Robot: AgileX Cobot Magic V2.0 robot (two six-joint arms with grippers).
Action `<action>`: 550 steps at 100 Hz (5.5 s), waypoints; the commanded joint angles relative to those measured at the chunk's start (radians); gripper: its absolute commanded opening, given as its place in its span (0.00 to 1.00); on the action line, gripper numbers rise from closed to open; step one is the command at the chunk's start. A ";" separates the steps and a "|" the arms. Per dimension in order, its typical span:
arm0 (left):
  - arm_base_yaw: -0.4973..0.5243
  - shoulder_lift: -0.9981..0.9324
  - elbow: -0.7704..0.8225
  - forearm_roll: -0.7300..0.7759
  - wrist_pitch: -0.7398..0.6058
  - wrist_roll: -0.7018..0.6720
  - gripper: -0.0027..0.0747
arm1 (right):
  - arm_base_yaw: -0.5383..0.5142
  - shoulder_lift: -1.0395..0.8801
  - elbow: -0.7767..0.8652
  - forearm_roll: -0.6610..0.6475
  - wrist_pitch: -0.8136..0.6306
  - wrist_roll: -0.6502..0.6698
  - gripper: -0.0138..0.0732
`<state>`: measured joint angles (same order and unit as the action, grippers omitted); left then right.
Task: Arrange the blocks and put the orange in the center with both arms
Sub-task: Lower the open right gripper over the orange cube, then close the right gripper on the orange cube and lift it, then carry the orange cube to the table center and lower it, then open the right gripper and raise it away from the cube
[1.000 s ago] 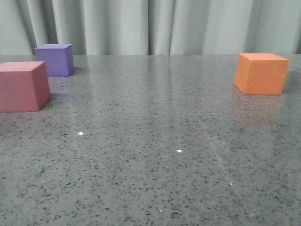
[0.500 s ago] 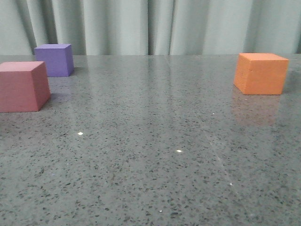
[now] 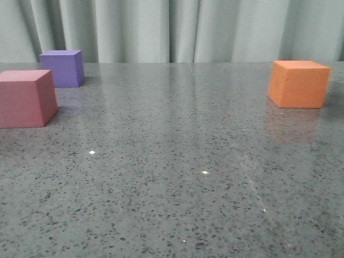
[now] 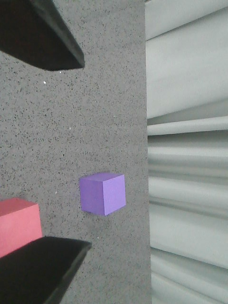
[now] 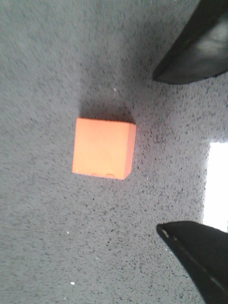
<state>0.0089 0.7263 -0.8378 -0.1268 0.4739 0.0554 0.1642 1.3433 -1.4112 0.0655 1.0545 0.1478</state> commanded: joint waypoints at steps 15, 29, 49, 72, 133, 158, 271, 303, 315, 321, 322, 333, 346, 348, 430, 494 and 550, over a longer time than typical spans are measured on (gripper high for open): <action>0.001 0.001 -0.038 -0.012 -0.088 -0.003 0.92 | 0.013 0.191 -0.223 0.019 0.090 0.038 0.84; 0.001 0.001 -0.038 -0.012 -0.088 -0.003 0.92 | 0.013 0.280 -0.298 0.020 0.116 0.066 0.84; 0.001 0.001 -0.038 -0.012 -0.088 -0.003 0.92 | 0.012 0.340 -0.325 -0.015 0.135 0.090 0.84; 0.001 0.001 -0.038 -0.012 -0.088 -0.003 0.92 | 0.012 0.389 -0.324 -0.015 0.145 0.094 0.84; 0.001 0.001 -0.038 -0.012 -0.088 -0.003 0.92 | 0.012 0.523 -0.323 -0.006 0.151 0.099 0.84; 0.001 0.001 -0.038 -0.012 -0.088 -0.003 0.92 | 0.012 0.536 -0.323 0.016 0.152 0.099 0.63; 0.001 0.001 -0.038 -0.012 -0.088 -0.003 0.92 | 0.151 0.557 -0.618 0.005 0.272 0.186 0.44; 0.001 0.001 -0.038 -0.012 -0.088 -0.003 0.92 | 0.304 0.663 -0.747 0.002 0.272 0.259 0.44; 0.001 0.001 -0.038 -0.012 -0.088 -0.003 0.92 | 0.334 0.706 -0.775 0.001 0.272 0.276 0.44; 0.001 0.001 -0.038 -0.012 -0.088 -0.003 0.92 | 0.335 0.724 -0.776 0.003 0.272 0.286 0.44; 0.001 0.001 -0.038 -0.012 -0.088 -0.003 0.92 | 0.335 0.727 -0.776 0.004 0.272 0.287 0.44; 0.001 0.001 -0.038 -0.012 -0.088 -0.003 0.92 | 0.335 0.748 -0.776 0.007 0.270 0.293 0.44; 0.001 0.001 -0.038 -0.012 -0.088 -0.003 0.92 | 0.335 0.765 -0.776 0.007 0.271 0.293 0.44; 0.001 0.001 -0.038 -0.012 -0.088 -0.003 0.91 | 0.335 0.767 -0.776 0.009 0.271 0.293 0.44; 0.001 0.001 -0.038 -0.012 -0.088 -0.003 0.91 | 0.335 0.765 -0.776 0.045 0.272 0.293 0.84; 0.001 0.001 -0.038 -0.012 -0.088 -0.003 0.91 | 0.340 0.596 -0.739 0.048 0.273 0.236 0.84; 0.001 0.001 -0.038 -0.012 -0.088 -0.003 0.91 | 0.438 0.263 -0.244 -0.037 -0.059 0.141 0.84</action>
<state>0.0089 0.7263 -0.8378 -0.1268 0.4685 0.0554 0.5959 1.7190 -1.7230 0.0414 1.1124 0.3055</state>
